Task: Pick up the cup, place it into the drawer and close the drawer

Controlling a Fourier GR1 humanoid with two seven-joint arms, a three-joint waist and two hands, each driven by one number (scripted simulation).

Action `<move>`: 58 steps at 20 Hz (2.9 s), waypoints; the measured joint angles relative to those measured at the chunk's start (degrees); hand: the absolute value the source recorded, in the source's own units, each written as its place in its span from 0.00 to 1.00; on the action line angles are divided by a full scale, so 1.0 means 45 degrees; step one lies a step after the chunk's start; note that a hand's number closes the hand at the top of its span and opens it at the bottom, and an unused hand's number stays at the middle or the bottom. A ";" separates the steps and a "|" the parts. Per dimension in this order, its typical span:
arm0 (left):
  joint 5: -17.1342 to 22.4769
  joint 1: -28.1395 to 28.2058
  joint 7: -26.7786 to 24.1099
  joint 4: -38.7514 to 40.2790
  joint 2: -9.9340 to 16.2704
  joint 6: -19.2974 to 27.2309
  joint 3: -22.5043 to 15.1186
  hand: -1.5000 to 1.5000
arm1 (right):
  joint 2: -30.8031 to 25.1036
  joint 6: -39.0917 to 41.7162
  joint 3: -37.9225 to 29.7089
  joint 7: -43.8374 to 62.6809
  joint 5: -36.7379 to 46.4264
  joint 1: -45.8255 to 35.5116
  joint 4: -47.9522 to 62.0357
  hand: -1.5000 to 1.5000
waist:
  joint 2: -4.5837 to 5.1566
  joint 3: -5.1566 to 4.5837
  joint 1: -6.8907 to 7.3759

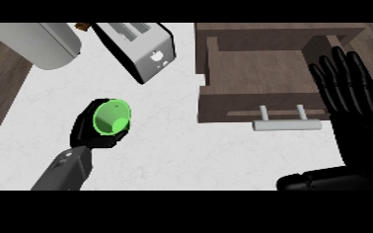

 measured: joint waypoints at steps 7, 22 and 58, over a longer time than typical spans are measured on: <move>-0.0035 0.0236 -0.0846 -0.0469 -0.0201 0.0910 0.0049 1.00 | -0.0054 0.0070 -0.0129 -0.0116 -0.0045 0.0110 -0.0042 0.00 | -0.0018 0.0009 0.0043; 0.0768 0.1828 -0.0688 -0.5060 -0.1181 0.1816 -0.0402 1.00 | -0.0170 0.0031 -0.0599 -0.0191 -0.0169 0.0085 0.0177 0.00 | -0.0160 0.0048 0.0357; 0.0979 -0.4745 0.9375 -1.1773 -0.2516 0.7610 -0.3852 1.00 | -0.0326 0.0287 -0.0851 -0.0264 -0.0235 -0.0046 0.0599 0.00 | -0.0075 0.0038 0.0118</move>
